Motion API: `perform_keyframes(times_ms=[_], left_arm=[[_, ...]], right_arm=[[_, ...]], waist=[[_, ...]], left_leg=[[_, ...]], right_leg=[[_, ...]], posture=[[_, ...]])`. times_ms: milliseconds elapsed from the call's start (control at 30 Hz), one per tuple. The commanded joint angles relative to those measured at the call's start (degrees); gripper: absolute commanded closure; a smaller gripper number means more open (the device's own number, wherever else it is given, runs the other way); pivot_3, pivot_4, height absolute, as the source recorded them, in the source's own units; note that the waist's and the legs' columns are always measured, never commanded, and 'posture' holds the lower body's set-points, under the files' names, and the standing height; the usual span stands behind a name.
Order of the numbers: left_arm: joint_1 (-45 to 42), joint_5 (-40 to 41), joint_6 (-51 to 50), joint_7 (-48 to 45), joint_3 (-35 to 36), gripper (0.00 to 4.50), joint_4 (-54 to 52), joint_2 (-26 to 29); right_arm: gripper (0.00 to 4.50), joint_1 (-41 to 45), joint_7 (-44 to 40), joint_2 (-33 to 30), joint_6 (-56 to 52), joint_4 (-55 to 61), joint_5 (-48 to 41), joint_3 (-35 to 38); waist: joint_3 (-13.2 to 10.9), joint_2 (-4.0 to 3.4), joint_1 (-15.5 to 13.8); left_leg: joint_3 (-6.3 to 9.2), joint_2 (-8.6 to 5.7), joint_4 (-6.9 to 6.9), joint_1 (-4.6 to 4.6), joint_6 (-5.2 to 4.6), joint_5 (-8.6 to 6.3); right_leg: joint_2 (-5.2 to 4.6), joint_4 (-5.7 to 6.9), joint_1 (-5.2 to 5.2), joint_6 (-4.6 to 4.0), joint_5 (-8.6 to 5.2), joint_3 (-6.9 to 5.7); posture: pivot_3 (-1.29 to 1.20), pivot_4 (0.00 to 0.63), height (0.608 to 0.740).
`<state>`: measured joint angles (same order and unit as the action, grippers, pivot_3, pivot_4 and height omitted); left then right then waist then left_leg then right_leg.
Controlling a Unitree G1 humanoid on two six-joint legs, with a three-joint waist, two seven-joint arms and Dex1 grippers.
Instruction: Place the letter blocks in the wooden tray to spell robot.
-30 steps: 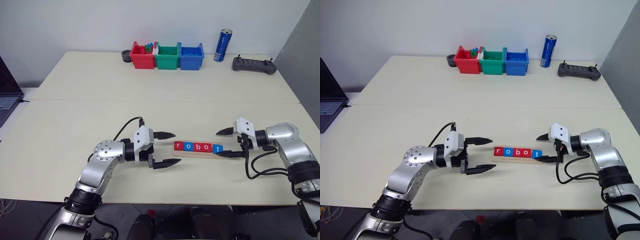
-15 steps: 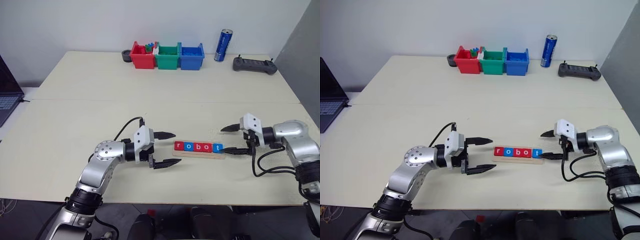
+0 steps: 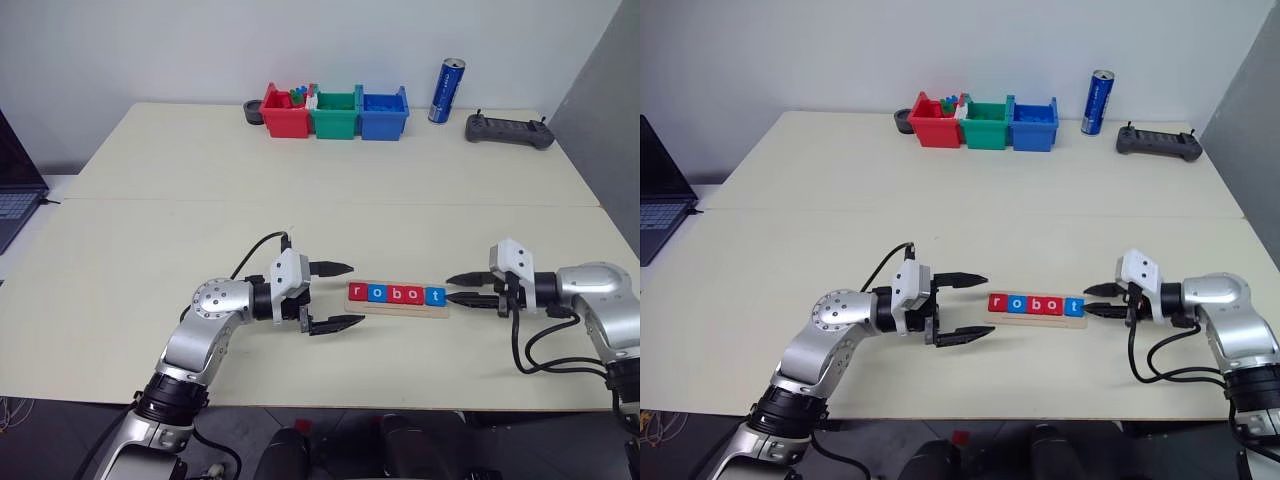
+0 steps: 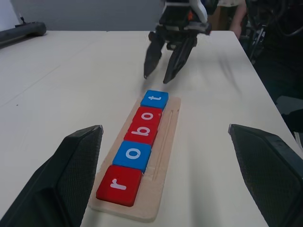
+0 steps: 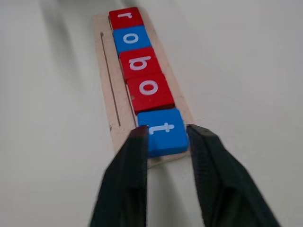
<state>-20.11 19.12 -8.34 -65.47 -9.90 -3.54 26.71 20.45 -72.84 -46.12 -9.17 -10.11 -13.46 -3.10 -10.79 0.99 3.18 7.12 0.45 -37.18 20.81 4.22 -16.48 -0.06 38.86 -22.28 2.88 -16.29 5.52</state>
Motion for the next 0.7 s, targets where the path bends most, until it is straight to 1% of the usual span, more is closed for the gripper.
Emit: perform_keyframes(times_ms=[33,367,700], left_arm=[[0.1,0.5,0.7,-0.6,0.1,0.00,-0.8,0.4],[0.6,0.5,0.7,-0.8,0.1,0.00,-1.1,0.6],[1.2,0.7,0.3,-0.5,0.2,0.00,-2.1,1.1]], right_arm=[[4.47,-0.1,0.4,-0.5,2.1,-0.1,0.5,0.9],[4.47,0.1,-0.1,-0.9,3.5,-1.6,1.7,0.1],[4.47,1.5,0.6,0.9,4.2,-3.1,2.9,-0.8]], waist=[[0.0,0.00,0.0],[0.0,0.00,0.0],[0.0,0.00,0.1]], left_leg=[[0.01,0.00,0.00,0.00,0.00,0.00],[0.02,0.01,0.00,0.00,0.00,0.00],[0.02,0.01,0.00,-0.01,0.00,0.00]], right_leg=[[0.00,0.00,0.00,0.00,0.00,-0.01],[0.01,0.00,0.00,0.00,0.00,-0.01],[0.01,0.00,0.00,0.00,0.00,-0.01]], posture=[[0.00,0.150,0.740],[0.00,0.150,0.740],[0.00,0.150,0.740]])
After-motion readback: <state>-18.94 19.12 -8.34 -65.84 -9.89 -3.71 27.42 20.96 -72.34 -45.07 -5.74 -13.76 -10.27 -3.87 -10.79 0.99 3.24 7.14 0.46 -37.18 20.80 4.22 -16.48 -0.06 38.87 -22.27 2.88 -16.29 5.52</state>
